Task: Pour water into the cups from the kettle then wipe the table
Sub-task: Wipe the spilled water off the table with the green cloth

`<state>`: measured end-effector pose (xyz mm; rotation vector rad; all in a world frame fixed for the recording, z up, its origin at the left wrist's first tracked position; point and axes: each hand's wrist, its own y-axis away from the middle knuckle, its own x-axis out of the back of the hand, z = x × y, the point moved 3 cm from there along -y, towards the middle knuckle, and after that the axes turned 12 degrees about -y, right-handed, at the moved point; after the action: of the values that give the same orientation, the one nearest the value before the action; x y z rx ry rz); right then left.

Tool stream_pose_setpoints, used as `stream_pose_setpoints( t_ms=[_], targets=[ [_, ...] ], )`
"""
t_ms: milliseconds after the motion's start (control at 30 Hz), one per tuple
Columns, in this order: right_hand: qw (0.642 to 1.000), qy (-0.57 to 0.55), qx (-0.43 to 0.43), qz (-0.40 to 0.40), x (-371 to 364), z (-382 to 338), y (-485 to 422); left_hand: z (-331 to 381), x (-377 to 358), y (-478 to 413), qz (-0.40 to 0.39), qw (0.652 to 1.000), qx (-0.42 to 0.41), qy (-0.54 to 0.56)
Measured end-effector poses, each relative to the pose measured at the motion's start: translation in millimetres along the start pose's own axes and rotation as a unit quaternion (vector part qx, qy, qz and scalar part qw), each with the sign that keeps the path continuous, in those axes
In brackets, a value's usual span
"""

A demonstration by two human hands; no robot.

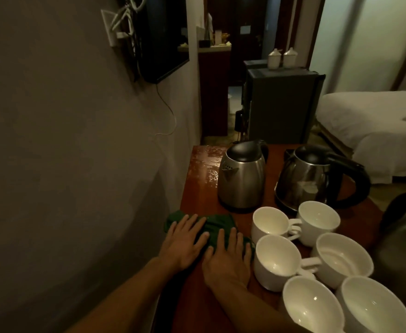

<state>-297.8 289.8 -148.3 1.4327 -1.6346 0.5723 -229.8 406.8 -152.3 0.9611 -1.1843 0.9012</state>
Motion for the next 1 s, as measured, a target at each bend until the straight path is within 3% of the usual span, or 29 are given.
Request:
stream_pose_setpoints(
  t_ms=[100, 533, 1000],
  targets=[
    [1.0, -0.009, -0.009, -0.008, 1, 4, 13, 2, -7, 13, -0.021, 0.999, 0.029, -0.015],
    [1.0, 0.012, 0.023, 0.008, -3, 13, 34, -3, -12, 22, -0.037, 0.998, -0.013, -0.059],
    [0.997, -0.022, -0.066, 0.042, -10, -4, 29, 6, -6, -10, -0.059, 0.985, -0.1, -0.129]
  ],
)
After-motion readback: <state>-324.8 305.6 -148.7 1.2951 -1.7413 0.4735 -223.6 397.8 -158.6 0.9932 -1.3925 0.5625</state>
